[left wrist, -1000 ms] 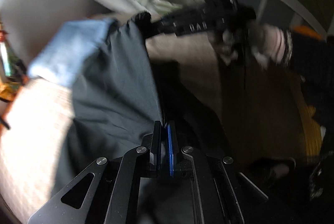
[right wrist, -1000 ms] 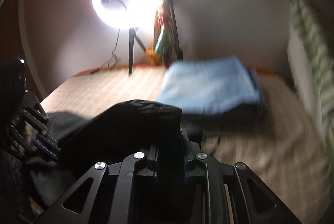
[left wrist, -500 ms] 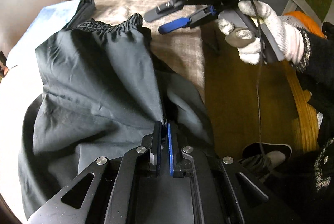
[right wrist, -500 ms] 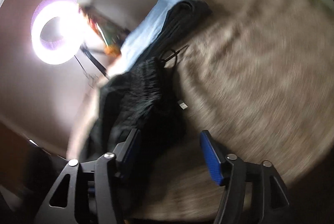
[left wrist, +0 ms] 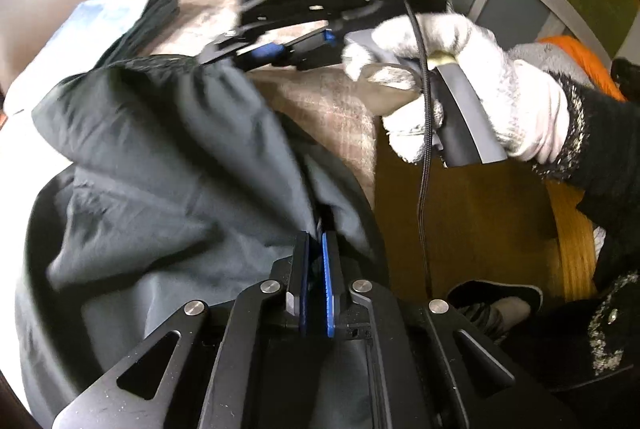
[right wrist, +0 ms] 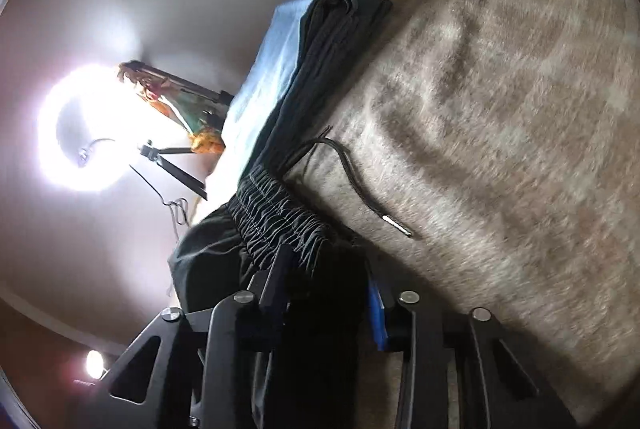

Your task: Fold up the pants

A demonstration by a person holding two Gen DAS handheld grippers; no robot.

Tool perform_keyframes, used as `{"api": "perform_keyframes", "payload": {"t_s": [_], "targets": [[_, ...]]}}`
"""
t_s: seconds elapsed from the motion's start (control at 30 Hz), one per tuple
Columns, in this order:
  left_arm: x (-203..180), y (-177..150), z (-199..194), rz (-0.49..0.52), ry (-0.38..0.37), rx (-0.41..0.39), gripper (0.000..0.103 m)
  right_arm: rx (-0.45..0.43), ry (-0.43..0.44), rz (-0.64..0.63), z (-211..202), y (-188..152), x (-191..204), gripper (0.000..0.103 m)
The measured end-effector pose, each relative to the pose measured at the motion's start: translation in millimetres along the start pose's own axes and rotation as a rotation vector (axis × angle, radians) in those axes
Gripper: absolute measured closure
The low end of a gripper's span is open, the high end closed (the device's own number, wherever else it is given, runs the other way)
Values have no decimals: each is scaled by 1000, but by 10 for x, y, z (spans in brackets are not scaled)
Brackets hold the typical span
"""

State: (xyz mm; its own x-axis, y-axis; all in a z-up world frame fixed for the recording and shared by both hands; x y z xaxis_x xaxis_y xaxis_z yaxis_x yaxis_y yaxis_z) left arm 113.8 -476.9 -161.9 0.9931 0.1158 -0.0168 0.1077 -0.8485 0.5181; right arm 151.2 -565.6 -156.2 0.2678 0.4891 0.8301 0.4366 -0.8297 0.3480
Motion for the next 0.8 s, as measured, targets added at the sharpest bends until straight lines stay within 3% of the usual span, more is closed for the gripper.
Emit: {"api": "perform_keyframes", "payload": {"t_s": [0.1, 0.2, 0.33, 0.4, 0.53, 0.6, 0.67, 0.73, 0.8], "targets": [[181, -23, -255, -83, -18, -59, 93, -39, -7, -58, -141, 79, 163, 82], [452, -115, -537, -174, 12, -121, 77, -87, -67, -159, -383, 139, 360, 83], [895, -361, -817, -273, 99, -148, 77, -182, -185, -336, -915, 90, 657, 84], [1113, -527, -953, -328, 135, -161, 77, -219, -266, -355, -1109, -20, 579, 84], [1419, -753, -1224, -388, 217, -171, 77, -118, -464, -347, -1035, -240, 104, 84], [1508, -868, -1365, -398, 262, -172, 77, -73, -480, -319, -996, -260, -24, 80], [1618, -1032, -1565, -421, 302, -178, 76, -44, -504, -343, -1099, -247, 1, 63], [1725, -1212, -1755, -456, 348, -187, 65, -59, -547, -421, -1189, -182, 168, 61], [1830, -1389, -1937, -505, 378, -194, 63, -79, -551, -504, -1222, -145, 388, 59]]}}
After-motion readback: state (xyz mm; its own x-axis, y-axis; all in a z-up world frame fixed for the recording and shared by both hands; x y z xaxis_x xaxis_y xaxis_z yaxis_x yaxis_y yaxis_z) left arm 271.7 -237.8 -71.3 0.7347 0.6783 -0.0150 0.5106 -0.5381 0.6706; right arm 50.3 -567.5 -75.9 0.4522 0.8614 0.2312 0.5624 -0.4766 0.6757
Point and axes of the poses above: each gripper's, at about its wrist camera, not at the fingertips, and z roughly the way its jaws point, x to its left, y to its top, the point moved 5 cm from there along z, roughly the way its jaws point, and after that the axes turned 11 degrees about y, right-handed, at the moved point
